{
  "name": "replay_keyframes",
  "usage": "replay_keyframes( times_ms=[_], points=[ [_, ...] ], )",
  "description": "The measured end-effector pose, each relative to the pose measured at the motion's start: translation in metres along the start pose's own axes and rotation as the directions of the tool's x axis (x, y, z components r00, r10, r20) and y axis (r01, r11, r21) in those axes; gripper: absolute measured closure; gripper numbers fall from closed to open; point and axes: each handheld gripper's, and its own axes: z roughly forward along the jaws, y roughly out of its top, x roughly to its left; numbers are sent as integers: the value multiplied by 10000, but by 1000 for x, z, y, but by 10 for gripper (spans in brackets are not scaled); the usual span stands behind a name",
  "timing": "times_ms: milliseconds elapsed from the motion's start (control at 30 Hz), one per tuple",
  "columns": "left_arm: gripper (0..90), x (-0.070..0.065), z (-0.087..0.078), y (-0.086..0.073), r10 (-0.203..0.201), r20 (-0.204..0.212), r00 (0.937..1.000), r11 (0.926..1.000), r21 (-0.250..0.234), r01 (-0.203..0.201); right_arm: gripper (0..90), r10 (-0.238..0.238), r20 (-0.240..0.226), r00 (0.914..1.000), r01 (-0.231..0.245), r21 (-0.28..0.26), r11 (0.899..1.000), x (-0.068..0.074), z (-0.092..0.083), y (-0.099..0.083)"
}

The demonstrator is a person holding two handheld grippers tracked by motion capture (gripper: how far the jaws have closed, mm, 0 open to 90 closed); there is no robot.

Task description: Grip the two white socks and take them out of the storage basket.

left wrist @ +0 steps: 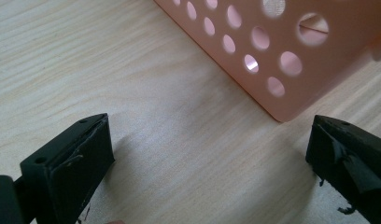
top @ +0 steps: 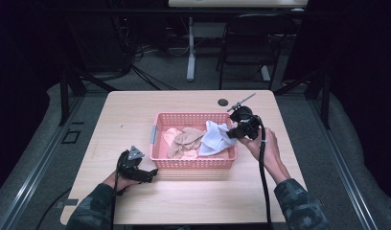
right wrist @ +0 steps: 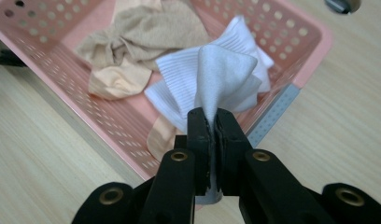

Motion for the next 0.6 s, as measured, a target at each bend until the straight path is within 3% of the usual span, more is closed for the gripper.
replay_keyframes(
  times_ms=[367,600],
  points=[
    [5,0,0,0,36,4,10000,10000,6,-36,860,-554,421,9976,587,-812,9950,11,-44,21],
    [5,0,0,0,36,4,10000,10000,3,-36,861,-554,571,9968,621,-1229,9905,10,-63,27]
  ],
)
